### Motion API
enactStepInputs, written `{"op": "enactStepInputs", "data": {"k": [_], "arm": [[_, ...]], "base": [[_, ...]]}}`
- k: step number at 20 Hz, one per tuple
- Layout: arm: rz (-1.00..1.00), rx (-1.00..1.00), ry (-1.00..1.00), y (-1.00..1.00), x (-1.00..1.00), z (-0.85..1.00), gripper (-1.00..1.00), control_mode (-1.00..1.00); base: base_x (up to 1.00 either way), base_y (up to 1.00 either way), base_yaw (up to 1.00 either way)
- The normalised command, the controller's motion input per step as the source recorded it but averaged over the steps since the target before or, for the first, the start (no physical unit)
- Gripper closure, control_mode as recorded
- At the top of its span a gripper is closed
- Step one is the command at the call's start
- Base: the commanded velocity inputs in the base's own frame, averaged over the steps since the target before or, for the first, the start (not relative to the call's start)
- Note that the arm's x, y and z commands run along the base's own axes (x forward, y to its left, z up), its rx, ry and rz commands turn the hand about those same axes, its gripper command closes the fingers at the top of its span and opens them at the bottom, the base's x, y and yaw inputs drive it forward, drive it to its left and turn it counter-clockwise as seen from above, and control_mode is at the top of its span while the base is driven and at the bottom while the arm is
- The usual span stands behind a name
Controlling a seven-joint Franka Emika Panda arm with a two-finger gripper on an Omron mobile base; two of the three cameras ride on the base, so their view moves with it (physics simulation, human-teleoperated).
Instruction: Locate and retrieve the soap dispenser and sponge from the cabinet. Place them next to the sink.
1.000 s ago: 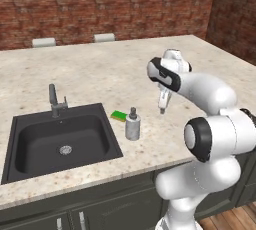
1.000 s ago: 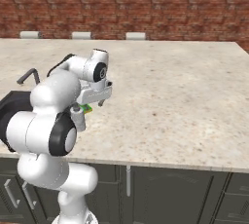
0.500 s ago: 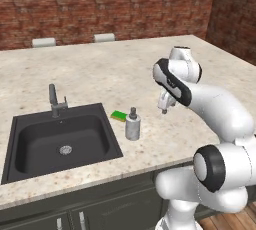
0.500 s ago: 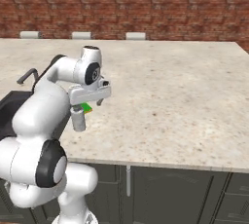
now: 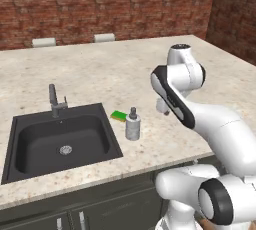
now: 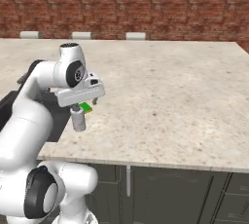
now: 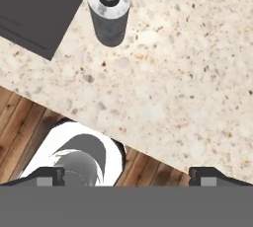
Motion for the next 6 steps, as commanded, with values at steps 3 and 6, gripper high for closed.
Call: {"op": "enactStepInputs", "data": {"k": [3, 6], "arm": [[-0.21, -0.07, -0.04, 0.02, -0.44, 0.08, -1.0, -1.0], [-0.2, 0.0, -0.12, -0.02, -0.54, 0.0, -1.0, -1.0]], "base": [[0.0, 0.0, 0.0], [0.0, 0.0, 0.0]]}}
